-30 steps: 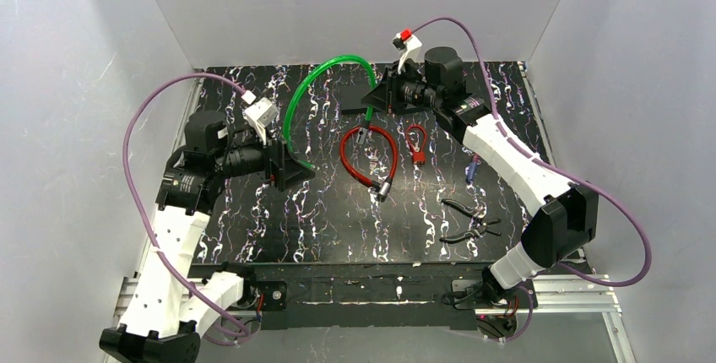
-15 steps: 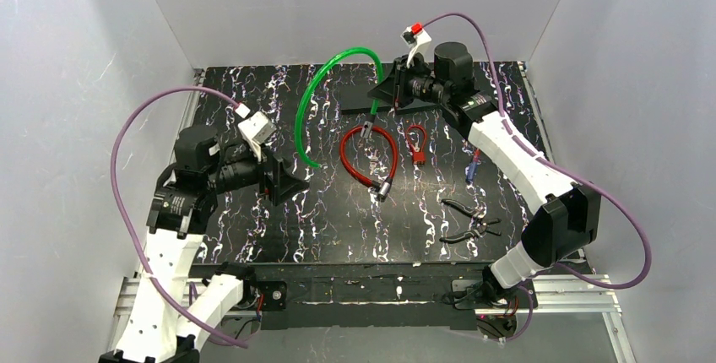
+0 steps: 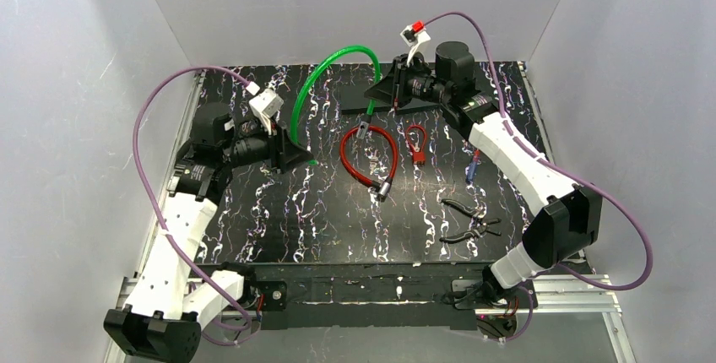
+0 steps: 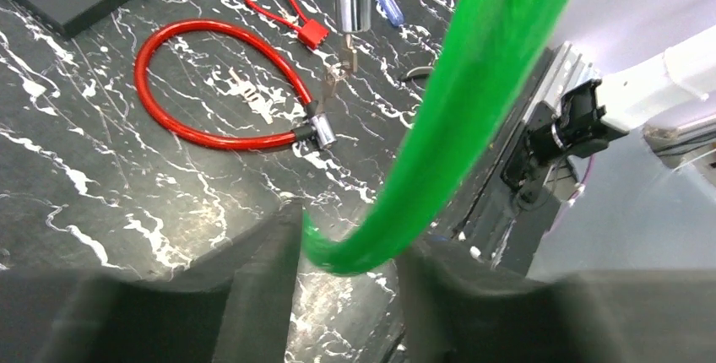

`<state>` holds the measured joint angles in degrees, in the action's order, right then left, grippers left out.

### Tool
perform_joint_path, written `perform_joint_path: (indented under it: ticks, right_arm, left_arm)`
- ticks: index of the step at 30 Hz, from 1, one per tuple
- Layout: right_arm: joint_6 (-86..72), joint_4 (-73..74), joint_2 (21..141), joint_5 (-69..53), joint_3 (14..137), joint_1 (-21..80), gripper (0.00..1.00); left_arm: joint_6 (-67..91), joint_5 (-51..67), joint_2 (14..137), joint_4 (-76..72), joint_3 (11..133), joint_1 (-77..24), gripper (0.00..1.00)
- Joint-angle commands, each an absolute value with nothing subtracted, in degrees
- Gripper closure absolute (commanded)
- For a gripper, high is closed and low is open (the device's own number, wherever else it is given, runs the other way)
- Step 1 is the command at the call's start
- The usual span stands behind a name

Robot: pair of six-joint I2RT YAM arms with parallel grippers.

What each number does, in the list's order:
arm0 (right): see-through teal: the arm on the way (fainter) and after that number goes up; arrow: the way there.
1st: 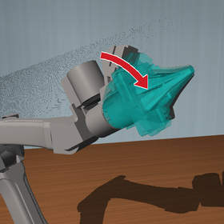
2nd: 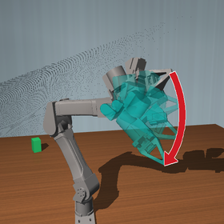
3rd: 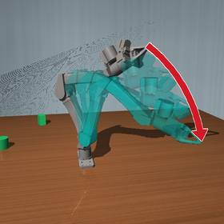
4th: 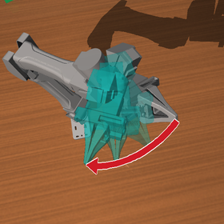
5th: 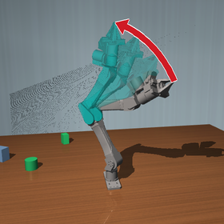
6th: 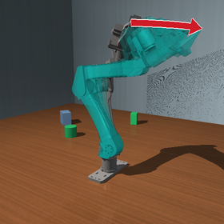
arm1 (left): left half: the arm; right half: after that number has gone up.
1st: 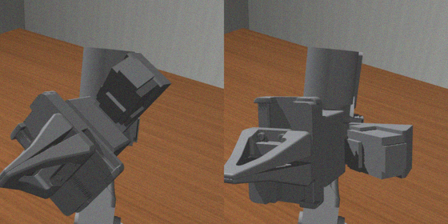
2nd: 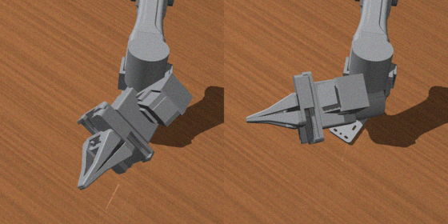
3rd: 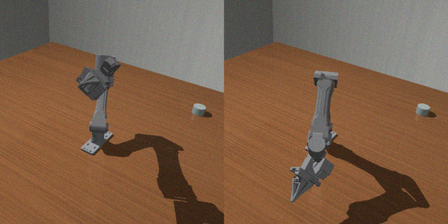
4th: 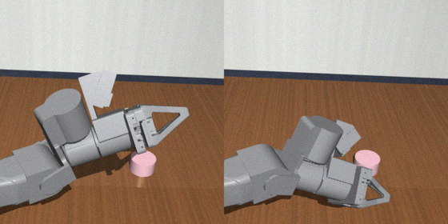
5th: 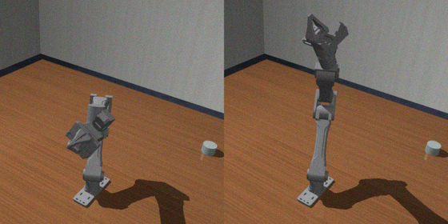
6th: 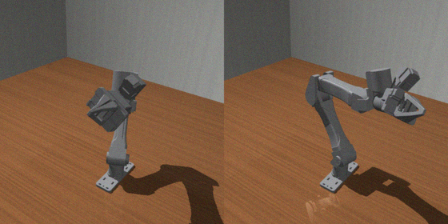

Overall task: Lock with the key
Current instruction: Lock the lock.

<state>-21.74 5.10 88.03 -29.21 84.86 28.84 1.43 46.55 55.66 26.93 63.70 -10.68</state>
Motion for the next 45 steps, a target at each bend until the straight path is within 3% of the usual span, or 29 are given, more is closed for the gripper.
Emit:
perform_joint_path:
  ticks: [1, 2, 5, 12, 21, 31, 45]
  right_arm:
    - [-26.5, -2.7, 84.6, -32.5, 86.3, 28.0, 0.99]
    - [-27.0, -3.1, 84.6, -32.8, 86.4, 27.8, 0.99]
    - [-29.8, -5.2, 84.9, -33.7, 86.7, 26.5, 0.99]
    - [-41.2, -14.1, 87.4, -37.1, 86.7, 21.8, 0.99]
    - [-45.7, -18.1, 88.4, -38.1, 85.7, 20.0, 0.99]
    - [-46.8, -19.3, 89.5, -38.7, 79.5, 20.1, 0.99]
    - [-42.6, -14.9, 87.6, -28.5, 71.2, 25.8, 0.99]
  left_arm:
    - [0.7, 48.3, 56.1, 23.0, 60.5, -10.6, 0.85]
    - [0.3, 48.4, 56.1, 22.6, 59.7, -10.6, 0.93]
    - [-2.6, 48.5, 55.7, 22.0, 56.6, -10.7, 1.00]
    - [-13.3, 37.9, 55.0, 22.5, 47.6, -14.3, 1.00]
    - [-19.7, 24.9, 58.0, 25.8, 46.3, -19.1, 1.00]
    - [-2.9, 38.2, 55.1, 28.9, 60.6, -20.0, 1.00]
    - [3.7, 32.1, 63.8, 31.9, 84.3, -20.7, 1.00]
